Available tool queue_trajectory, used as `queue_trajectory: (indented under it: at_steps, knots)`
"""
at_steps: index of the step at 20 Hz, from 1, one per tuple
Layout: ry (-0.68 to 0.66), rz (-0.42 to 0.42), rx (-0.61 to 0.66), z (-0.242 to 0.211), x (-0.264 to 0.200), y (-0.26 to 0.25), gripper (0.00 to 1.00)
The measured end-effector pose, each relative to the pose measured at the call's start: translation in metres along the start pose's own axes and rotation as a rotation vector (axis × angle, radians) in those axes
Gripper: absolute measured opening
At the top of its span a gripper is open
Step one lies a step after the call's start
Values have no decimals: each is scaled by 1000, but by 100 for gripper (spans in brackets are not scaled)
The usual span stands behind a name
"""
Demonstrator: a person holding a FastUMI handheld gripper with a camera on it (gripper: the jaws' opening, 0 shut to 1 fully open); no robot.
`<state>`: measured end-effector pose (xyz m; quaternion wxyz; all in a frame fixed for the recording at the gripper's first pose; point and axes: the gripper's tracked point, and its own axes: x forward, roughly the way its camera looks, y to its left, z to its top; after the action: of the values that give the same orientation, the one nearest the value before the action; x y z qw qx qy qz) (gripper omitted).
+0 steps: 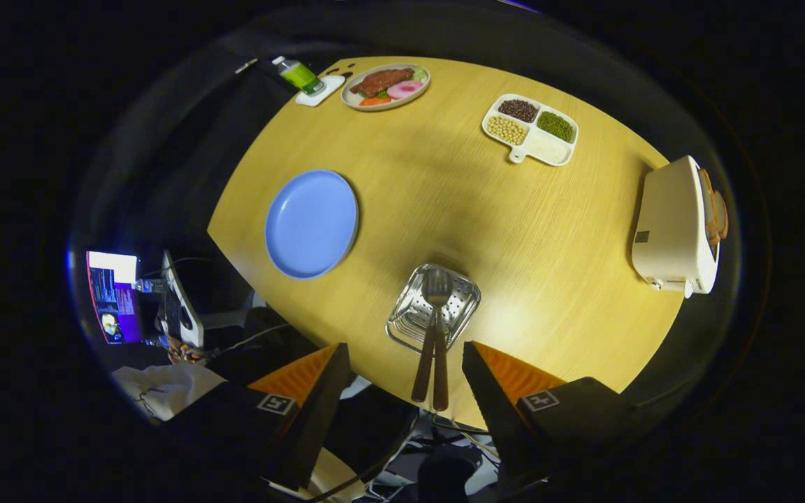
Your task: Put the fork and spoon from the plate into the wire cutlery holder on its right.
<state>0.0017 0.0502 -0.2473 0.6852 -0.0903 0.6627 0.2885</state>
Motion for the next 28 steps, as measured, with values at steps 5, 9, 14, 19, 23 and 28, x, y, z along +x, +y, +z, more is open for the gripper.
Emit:
queue_trajectory:
  at_steps: [5,9,14,19,23,28]
  knots:
    - [-259,-1,104,8,-40,6,99]
    - [-500,-55,211,20,-81,0,99]
    - [-777,-104,341,36,-128,4,99]
    - [-991,-192,383,47,-168,26,99]
    - [-1134,-274,370,62,-198,50,99]
    - [-1328,-454,292,60,-253,72,99]
